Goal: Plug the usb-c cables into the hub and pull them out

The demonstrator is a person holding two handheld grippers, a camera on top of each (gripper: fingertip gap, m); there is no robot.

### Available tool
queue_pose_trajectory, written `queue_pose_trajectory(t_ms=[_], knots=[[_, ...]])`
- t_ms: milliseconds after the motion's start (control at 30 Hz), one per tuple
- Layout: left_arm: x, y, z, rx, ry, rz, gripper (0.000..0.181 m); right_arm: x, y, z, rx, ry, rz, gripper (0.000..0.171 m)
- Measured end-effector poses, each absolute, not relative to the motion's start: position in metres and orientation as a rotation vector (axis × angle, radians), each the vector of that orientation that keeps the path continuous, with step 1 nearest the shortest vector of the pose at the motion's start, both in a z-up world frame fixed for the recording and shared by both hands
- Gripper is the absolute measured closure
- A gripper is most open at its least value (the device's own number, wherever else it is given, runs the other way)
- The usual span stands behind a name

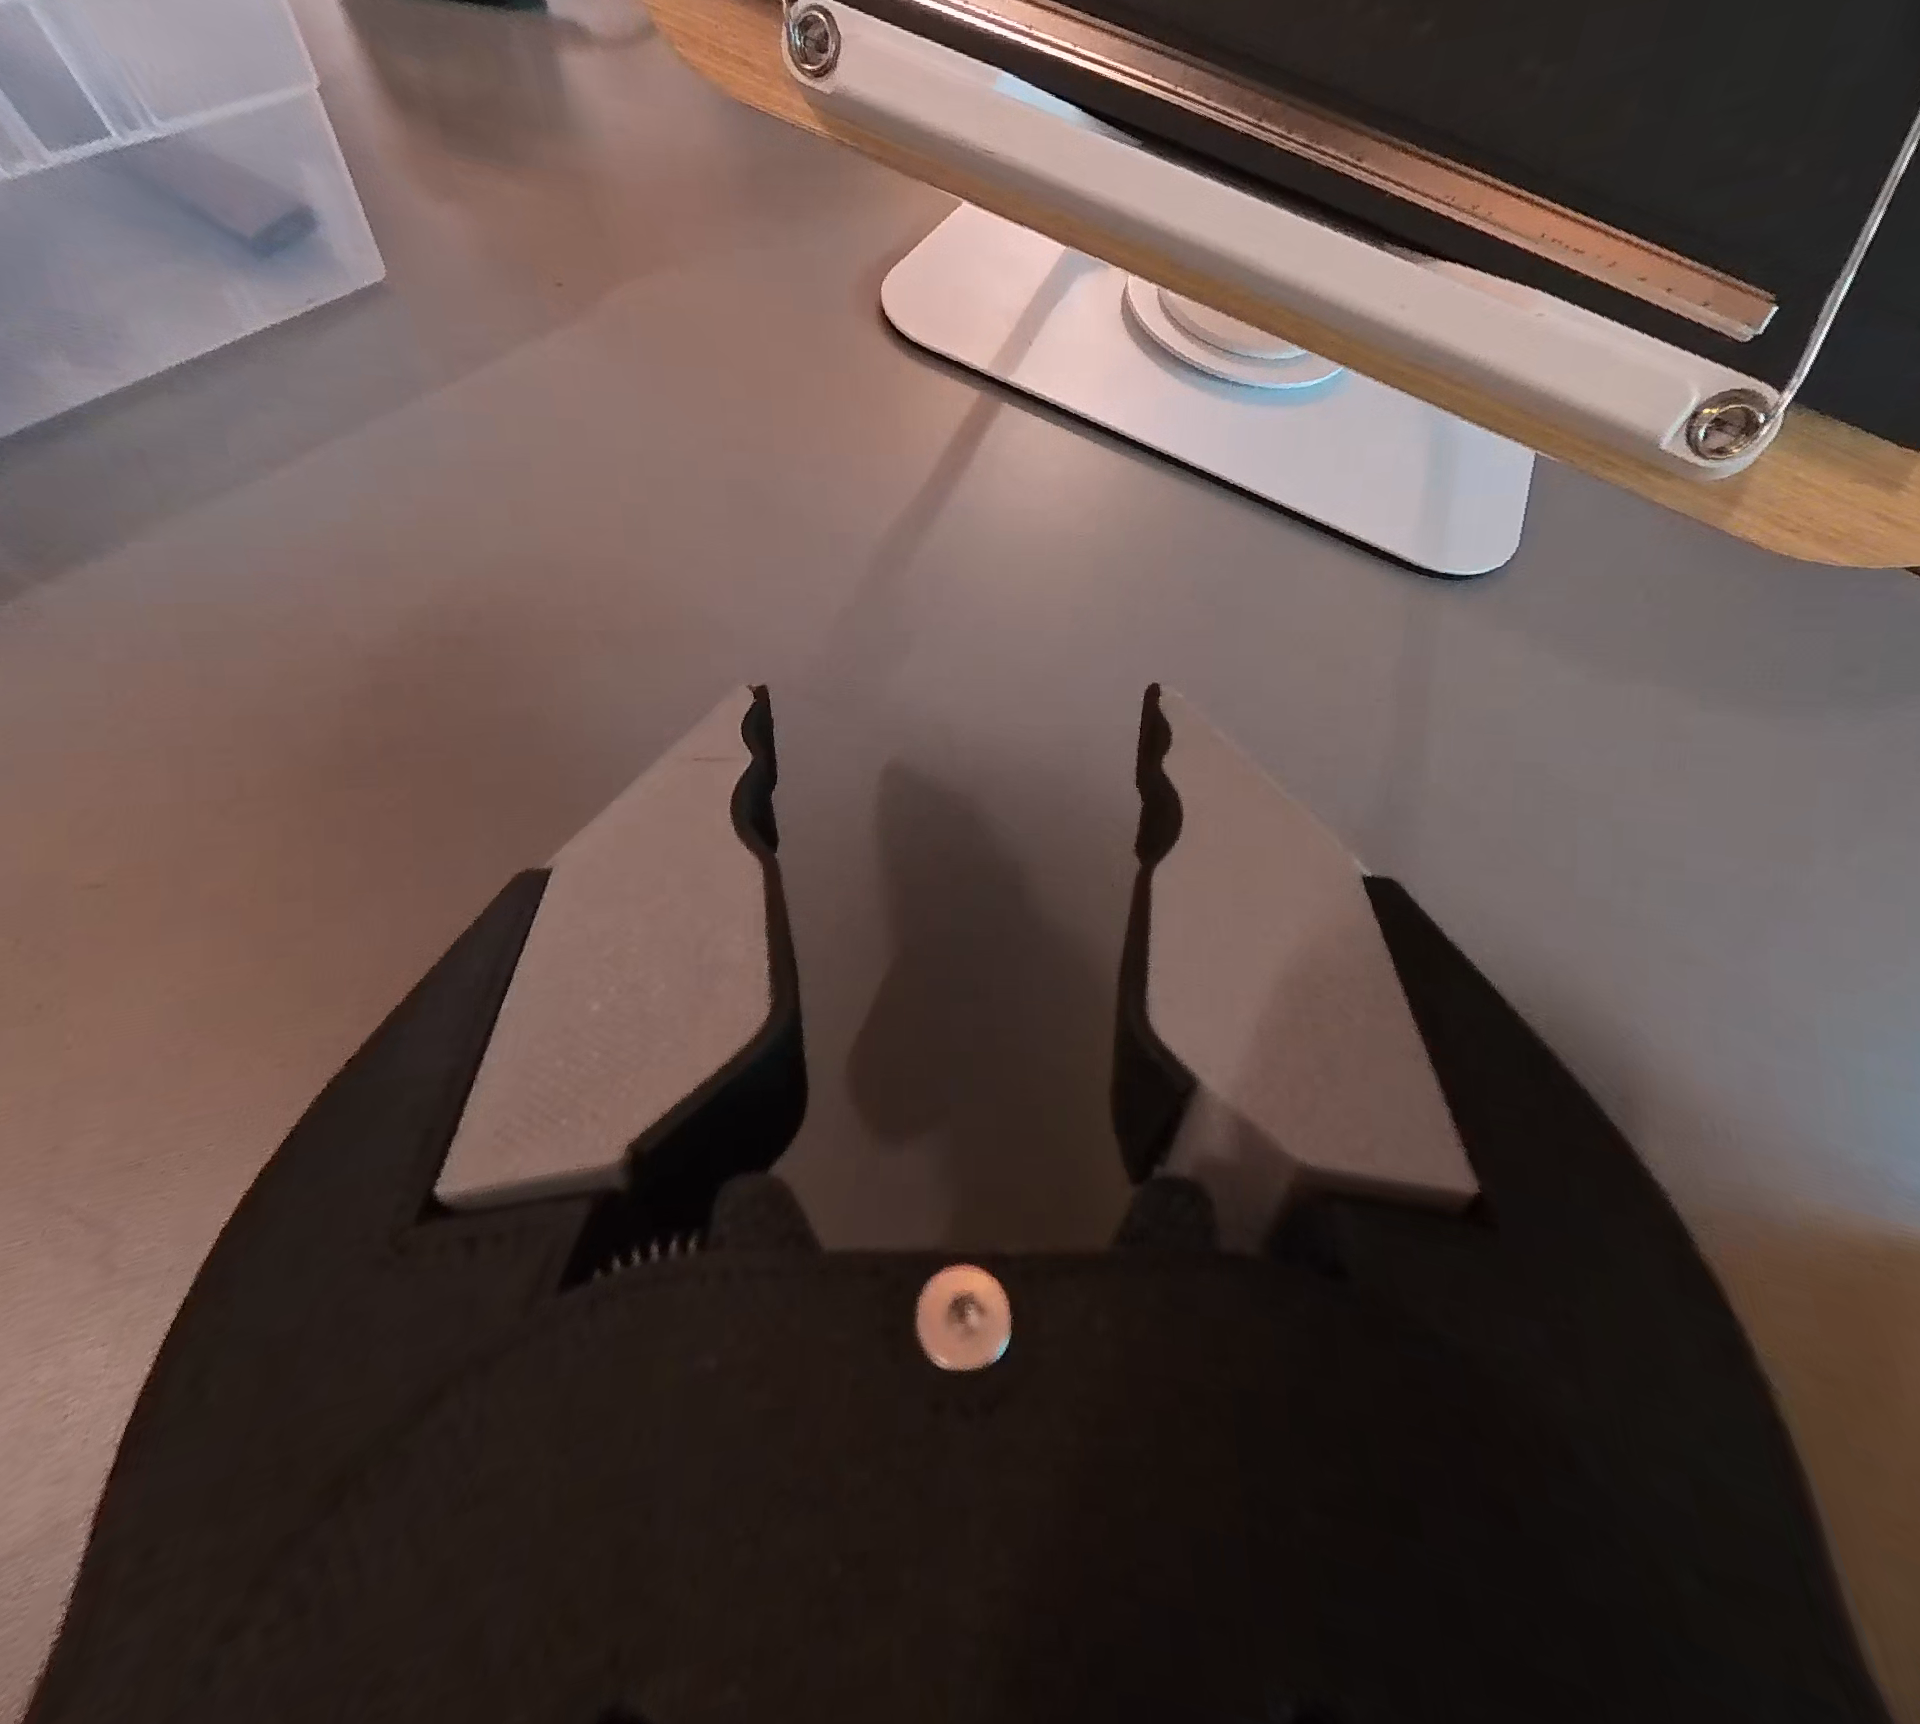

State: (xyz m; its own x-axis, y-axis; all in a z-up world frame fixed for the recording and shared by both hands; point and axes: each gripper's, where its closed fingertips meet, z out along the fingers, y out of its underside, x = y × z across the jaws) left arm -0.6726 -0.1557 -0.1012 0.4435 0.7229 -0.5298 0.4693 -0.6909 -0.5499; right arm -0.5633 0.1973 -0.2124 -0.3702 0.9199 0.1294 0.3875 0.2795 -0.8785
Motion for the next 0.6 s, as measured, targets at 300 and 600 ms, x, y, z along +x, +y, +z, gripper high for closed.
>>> queue_pose_trajectory(t_ms=[300,600], knots=[[-0.608,-0.067,0.005,-2.265,-0.586,1.386,0.179,-0.563,0.196,-0.209,-1.191,-1.886,1.1,0.102],[-0.547,0.027,0.065,-2.135,-0.231,1.523,0.179,-0.565,0.202,-0.207,-1.225,-1.864,1.118,0.103]])
